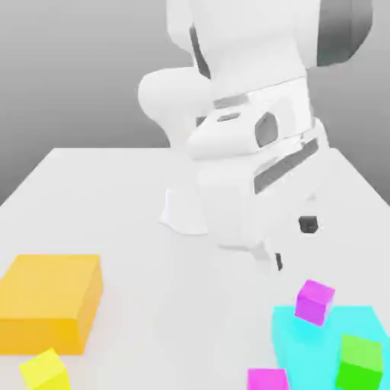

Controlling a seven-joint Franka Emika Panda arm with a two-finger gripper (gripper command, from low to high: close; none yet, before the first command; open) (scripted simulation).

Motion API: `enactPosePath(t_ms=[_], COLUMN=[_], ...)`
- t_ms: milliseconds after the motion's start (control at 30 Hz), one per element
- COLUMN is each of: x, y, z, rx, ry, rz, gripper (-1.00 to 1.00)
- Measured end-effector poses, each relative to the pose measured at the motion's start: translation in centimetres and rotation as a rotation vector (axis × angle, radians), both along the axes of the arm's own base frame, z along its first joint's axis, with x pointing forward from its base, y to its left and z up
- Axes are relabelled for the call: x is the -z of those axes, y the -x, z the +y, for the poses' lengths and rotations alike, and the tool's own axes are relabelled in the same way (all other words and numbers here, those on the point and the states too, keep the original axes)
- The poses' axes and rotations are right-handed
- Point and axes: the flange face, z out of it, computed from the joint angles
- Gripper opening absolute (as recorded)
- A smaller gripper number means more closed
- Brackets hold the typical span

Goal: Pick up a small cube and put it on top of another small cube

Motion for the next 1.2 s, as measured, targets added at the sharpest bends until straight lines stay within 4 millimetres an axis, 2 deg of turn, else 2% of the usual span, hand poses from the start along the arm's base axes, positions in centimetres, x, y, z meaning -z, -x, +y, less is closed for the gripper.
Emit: enactPosePath(t_ms=[233,433,567,600,800,867,967,1200], x=[9.1,15.5,21.3,22.1,22.6,20.8,16.8,11.9], y=[-0.1,0.6,0.6,0.7,0.8,0.6,0.8,5.2], z=[1.2,1.7,1.7,1.7,1.7,1.8,1.8,6.2], rx=[-0.251,-0.475,-0.507,-0.507,-0.508,-0.509,-0.509,-0.540], ry=[0.125,0.252,0.270,0.270,0.269,0.271,0.268,0.225], rz=[0.056,0.088,0.092,0.093,0.095,0.093,0.096,0.132], gripper=[0.00,0.00,0.00,-1.00,-1.00,-1.00,-1.00,-1.00])
